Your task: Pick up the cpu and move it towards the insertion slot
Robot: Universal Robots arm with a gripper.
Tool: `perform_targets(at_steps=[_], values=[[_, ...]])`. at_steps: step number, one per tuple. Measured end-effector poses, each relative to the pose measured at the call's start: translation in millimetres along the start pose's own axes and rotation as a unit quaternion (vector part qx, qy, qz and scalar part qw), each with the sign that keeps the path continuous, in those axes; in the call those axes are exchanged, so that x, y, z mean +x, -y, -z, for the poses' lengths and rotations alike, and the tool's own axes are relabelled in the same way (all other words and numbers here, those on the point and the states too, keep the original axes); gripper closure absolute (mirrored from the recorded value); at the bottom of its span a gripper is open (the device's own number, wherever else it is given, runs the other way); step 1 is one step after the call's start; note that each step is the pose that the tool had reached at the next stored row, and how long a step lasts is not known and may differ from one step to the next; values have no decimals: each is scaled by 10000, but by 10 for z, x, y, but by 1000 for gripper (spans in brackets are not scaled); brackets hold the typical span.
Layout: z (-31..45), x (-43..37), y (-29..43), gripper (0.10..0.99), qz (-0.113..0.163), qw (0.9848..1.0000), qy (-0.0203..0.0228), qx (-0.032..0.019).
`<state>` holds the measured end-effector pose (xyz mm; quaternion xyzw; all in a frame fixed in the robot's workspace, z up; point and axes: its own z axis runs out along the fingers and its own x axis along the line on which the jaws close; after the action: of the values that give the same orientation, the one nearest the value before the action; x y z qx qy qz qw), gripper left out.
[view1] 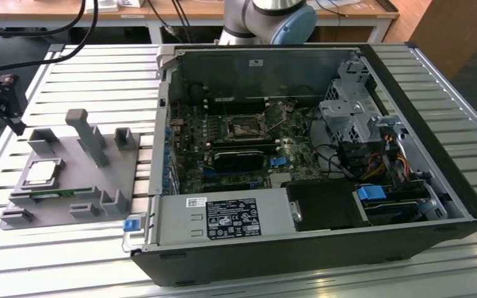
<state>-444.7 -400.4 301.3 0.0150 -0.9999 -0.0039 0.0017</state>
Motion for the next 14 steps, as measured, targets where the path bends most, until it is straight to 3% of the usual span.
perform_targets(at_steps=[14], values=[[-132,3,11,498,18,10000,-1,0]])
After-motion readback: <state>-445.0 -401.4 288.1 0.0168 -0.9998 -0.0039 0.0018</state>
